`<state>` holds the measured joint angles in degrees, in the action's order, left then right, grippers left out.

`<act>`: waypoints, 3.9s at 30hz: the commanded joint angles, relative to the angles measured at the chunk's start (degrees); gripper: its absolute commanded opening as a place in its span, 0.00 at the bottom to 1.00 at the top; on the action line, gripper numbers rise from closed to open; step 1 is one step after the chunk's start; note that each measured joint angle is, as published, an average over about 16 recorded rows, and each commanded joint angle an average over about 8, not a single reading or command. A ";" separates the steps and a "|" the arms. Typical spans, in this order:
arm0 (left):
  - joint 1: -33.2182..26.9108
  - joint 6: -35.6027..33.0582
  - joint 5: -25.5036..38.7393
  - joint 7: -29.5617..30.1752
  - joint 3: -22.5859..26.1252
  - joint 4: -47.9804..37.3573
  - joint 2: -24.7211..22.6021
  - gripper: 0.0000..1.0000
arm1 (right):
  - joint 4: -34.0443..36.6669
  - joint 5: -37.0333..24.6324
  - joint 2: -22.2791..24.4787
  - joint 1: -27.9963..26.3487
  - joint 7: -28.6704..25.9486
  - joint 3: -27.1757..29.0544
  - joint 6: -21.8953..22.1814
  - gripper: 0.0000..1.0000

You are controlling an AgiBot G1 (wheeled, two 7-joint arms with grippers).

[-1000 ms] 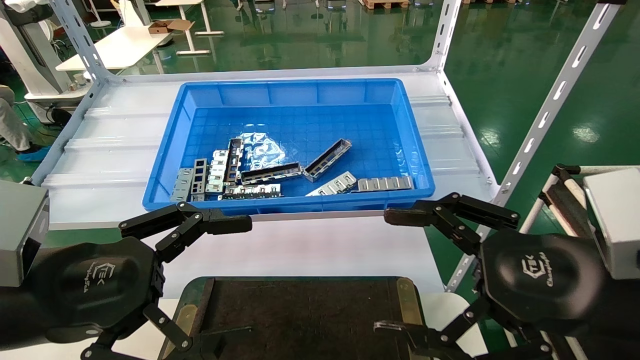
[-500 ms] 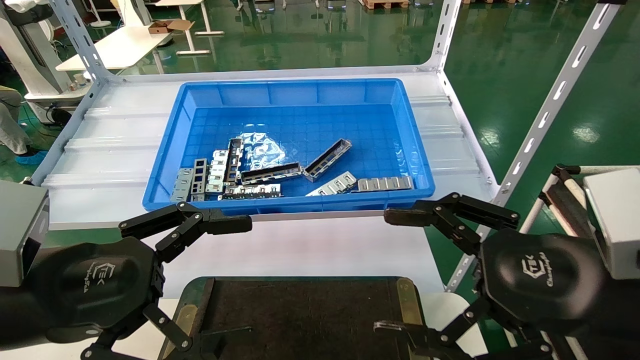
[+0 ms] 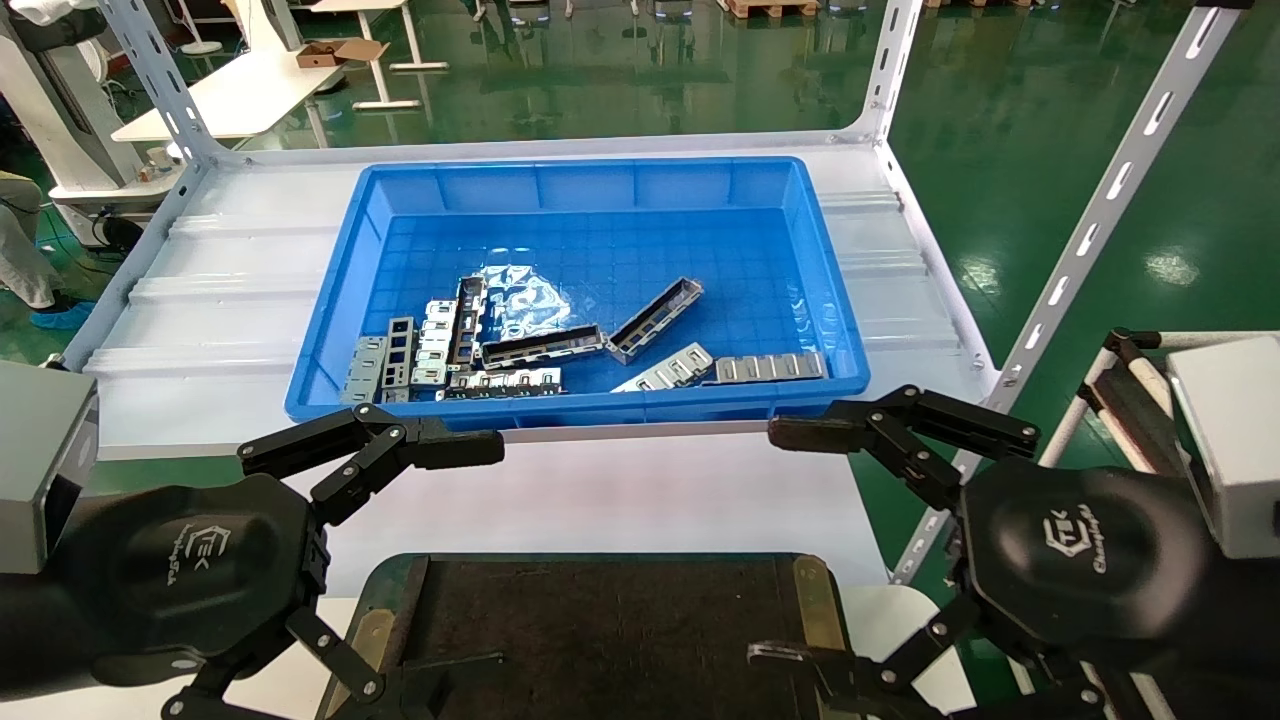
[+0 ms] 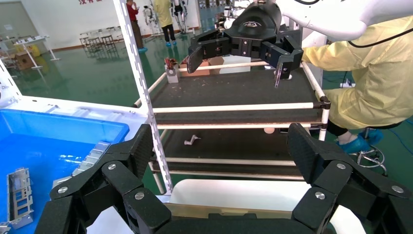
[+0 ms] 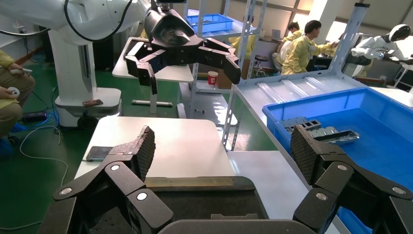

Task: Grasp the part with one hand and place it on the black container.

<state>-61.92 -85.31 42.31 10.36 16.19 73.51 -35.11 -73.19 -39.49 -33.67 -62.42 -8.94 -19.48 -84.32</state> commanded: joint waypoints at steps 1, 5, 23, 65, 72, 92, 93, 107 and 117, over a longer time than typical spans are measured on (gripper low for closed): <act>-0.03 0.01 0.11 -0.09 0.01 0.01 0.06 1.00 | 0.00 0.00 0.00 0.00 0.00 0.00 0.00 1.00; -0.53 0.63 1.06 -0.50 0.15 0.06 -0.19 1.00 | 0.02 0.00 0.00 -0.01 0.01 -0.01 -0.01 1.00; -5.42 14.64 13.62 -1.66 3.73 -3.32 -8.56 1.00 | 0.03 0.02 0.00 -0.02 0.02 -0.03 -0.01 1.00; -29.05 41.95 31.75 -13.60 15.40 -58.01 -42.90 1.00 | 0.03 0.05 0.02 -0.04 0.05 -0.09 0.01 1.00; -28.74 44.77 30.04 -12.73 18.34 -57.93 -43.20 0.57 | 0.03 0.06 0.03 -0.04 0.05 -0.09 0.01 0.25; -27.60 49.27 23.89 -8.37 27.45 -54.62 -42.99 0.00 | 0.03 0.07 0.04 -0.05 0.06 -0.12 0.02 0.00; -27.57 49.43 23.65 -8.24 27.86 -54.59 -42.97 0.00 | 0.03 0.07 0.04 -0.05 0.06 -0.12 0.02 0.00; -27.10 50.84 20.41 -7.91 31.91 -54.88 -42.65 0.00 | 0.03 0.08 0.04 -0.05 0.07 -0.14 0.03 0.00; -27.12 50.64 18.22 -8.66 33.16 -55.08 -42.36 0.00 | 0.03 0.09 0.05 -0.05 0.08 -0.15 0.04 0.00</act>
<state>-89.13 -34.90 60.40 1.43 49.15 18.61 -77.42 -73.16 -39.40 -33.63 -62.48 -8.86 -19.63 -84.29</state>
